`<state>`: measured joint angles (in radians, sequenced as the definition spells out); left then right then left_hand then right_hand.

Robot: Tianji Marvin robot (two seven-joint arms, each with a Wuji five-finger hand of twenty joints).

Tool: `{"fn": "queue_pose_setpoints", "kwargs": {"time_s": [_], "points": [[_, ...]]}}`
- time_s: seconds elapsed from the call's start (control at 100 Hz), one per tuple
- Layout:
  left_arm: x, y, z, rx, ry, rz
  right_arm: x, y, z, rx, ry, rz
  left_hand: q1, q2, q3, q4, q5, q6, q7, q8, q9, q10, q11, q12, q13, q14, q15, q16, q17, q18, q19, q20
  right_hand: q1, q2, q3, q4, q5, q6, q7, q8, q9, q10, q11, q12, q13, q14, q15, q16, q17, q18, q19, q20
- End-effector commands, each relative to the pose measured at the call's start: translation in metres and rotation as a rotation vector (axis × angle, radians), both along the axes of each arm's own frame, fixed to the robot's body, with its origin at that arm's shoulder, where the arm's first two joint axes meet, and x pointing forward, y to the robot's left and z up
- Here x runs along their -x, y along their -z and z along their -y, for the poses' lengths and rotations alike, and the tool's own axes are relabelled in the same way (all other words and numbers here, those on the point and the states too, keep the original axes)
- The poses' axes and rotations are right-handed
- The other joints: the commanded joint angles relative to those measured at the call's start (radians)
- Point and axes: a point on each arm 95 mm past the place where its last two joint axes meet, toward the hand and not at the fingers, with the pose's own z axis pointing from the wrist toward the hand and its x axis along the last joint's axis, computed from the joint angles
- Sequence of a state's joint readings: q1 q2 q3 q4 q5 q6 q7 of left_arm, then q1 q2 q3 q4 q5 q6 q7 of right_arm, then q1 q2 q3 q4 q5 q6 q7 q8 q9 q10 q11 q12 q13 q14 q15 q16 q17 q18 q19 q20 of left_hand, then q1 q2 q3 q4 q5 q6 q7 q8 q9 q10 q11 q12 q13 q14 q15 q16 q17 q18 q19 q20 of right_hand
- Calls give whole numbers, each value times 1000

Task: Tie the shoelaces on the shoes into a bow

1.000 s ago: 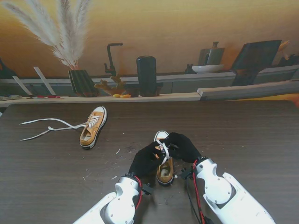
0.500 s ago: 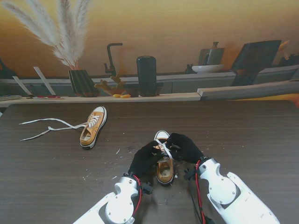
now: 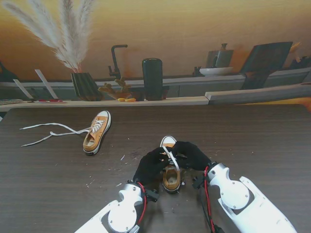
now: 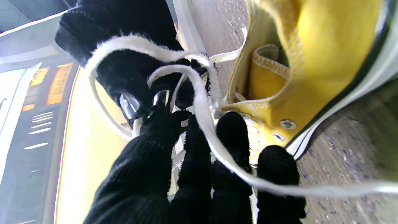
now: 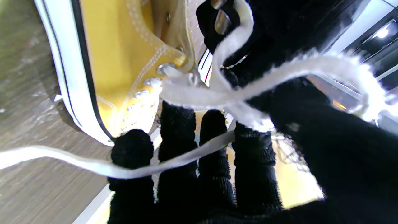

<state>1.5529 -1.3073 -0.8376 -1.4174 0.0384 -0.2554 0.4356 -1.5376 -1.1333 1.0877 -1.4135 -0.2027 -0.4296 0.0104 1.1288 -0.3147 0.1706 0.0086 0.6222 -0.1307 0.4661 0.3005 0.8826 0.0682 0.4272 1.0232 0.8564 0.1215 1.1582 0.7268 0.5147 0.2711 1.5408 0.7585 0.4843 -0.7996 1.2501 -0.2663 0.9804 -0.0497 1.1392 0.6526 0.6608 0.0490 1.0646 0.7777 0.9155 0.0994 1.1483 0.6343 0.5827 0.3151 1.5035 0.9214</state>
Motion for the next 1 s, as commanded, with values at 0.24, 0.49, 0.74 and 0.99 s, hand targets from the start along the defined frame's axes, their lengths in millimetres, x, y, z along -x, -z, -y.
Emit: {"fn": "queue_pose_setpoints", "kwargs": {"time_s": [0.24,0.49,0.74,0.99], "points": [[3,-4,8,17,51,8,1,2,-5,23,-51,-17,-31,-87,-10,-17,159,-197,324,128,16,-46,27,0,-9,-41,14,35,-14,-9,-10,28,8,-13,51,42,-9,-50,-26,19,23,-14,-9,-9,2,-4,-3,-1,-3,-25,6,14],[5,-6,6,13,2,27,0,2,-4,24,-28,-22,-67,-88,2,-25,114,-167,370,213,-11,-41,99,-44,-1,-41,16,33,-4,-8,-5,24,10,-10,48,41,-9,-51,-30,22,35,-15,-12,-5,9,-1,-2,3,4,-24,9,16],[6,-8,4,32,-8,23,0,2,-3,20,-18,-28,-65,-39,31,-14,-1,-89,437,333,-30,-41,106,-35,-5,-34,18,30,-5,-2,-3,20,12,-6,44,40,-11,-52,-33,23,42,-12,-16,-3,15,3,-1,5,8,-20,10,17],[7,-6,-1,-8,44,17,-1,1,-4,14,-17,-25,-137,-28,192,-2,-177,1,567,449,-119,-25,111,-3,-49,-39,0,38,-34,-9,-23,42,13,-3,40,39,-11,-53,-35,23,48,-12,-21,-3,19,4,-2,5,11,-21,11,17]]}}
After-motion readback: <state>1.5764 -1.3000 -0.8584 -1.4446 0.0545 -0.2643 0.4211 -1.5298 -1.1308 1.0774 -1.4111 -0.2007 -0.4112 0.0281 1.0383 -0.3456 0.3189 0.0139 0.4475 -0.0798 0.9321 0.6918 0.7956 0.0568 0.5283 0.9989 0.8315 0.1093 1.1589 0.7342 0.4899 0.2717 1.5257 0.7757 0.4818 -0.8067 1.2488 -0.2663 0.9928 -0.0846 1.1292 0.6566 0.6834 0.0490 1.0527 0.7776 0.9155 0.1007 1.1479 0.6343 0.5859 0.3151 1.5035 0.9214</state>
